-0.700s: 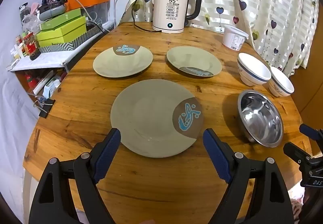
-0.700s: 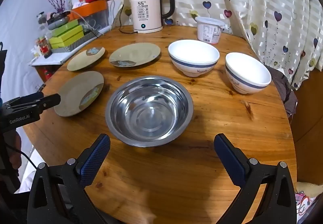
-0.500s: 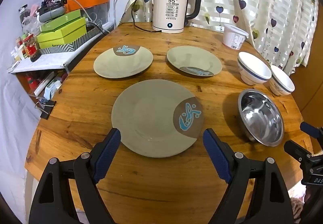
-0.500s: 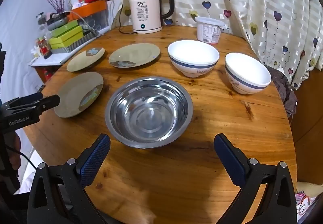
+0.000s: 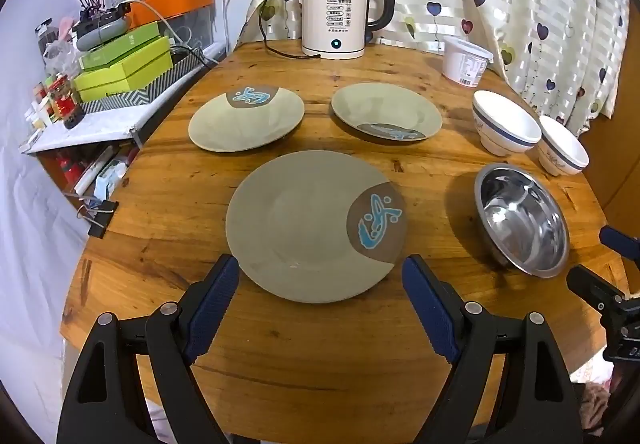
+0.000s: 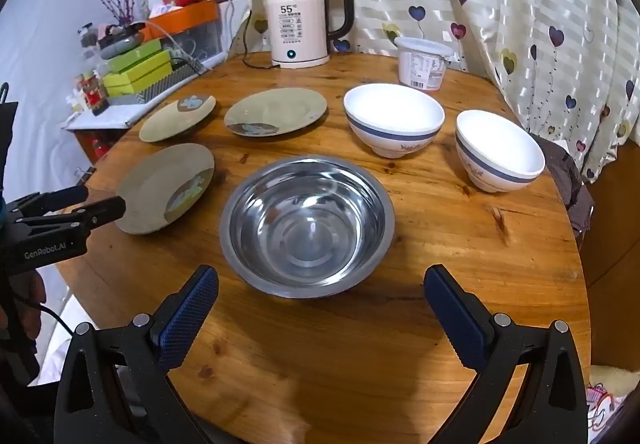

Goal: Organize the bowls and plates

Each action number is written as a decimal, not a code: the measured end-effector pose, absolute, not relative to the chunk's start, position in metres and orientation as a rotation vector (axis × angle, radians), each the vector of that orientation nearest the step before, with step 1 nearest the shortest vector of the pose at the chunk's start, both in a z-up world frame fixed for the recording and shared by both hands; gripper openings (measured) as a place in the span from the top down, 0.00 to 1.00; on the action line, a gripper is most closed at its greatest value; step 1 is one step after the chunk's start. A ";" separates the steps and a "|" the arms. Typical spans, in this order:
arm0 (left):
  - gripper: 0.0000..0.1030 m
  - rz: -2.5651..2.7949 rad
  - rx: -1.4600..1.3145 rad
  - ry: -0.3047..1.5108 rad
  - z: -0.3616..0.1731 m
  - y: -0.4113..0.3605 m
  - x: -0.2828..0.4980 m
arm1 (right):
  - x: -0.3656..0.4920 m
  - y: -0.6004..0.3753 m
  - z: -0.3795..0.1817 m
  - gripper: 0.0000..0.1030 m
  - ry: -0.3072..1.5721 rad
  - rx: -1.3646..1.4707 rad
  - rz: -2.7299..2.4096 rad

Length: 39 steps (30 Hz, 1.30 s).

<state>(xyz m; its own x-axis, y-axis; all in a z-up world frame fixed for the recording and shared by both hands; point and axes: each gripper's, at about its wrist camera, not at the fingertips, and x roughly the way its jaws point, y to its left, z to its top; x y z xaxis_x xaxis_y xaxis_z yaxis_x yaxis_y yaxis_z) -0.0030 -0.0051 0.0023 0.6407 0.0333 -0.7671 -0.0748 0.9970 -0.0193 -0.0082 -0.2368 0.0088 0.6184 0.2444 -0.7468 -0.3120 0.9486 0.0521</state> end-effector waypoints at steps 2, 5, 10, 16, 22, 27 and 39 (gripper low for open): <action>0.18 0.061 -0.056 0.873 0.003 -0.004 -0.003 | -0.008 -0.237 0.009 0.00 0.844 -0.084 0.319; 0.18 0.060 -0.060 0.872 0.003 -0.003 -0.003 | -0.007 -0.238 0.010 0.00 0.842 -0.079 0.317; 0.18 0.057 -0.066 0.874 0.002 -0.003 -0.002 | -0.007 -0.238 0.010 0.00 0.835 -0.081 0.310; 0.18 0.055 -0.059 0.871 0.002 -0.004 -0.002 | -0.005 -0.238 0.009 0.00 0.838 -0.081 0.307; 0.18 0.053 -0.046 0.873 0.001 -0.005 -0.002 | -0.006 -0.236 0.009 0.00 0.841 -0.078 0.324; 0.18 0.052 -0.046 0.881 -0.001 -0.005 -0.001 | -0.007 -0.235 0.010 0.00 0.841 -0.079 0.328; 0.18 0.030 -0.064 0.885 -0.003 -0.005 -0.002 | -0.008 -0.232 0.010 0.00 0.840 -0.081 0.333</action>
<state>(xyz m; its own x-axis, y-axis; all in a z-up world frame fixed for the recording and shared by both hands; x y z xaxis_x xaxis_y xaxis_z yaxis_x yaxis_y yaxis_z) -0.0019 -0.0046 -0.0027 0.6328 0.0001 -0.7743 -0.0529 0.9977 -0.0431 -0.0080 -0.2325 0.0102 0.6192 0.2576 -0.7418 -0.3207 0.9453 0.0605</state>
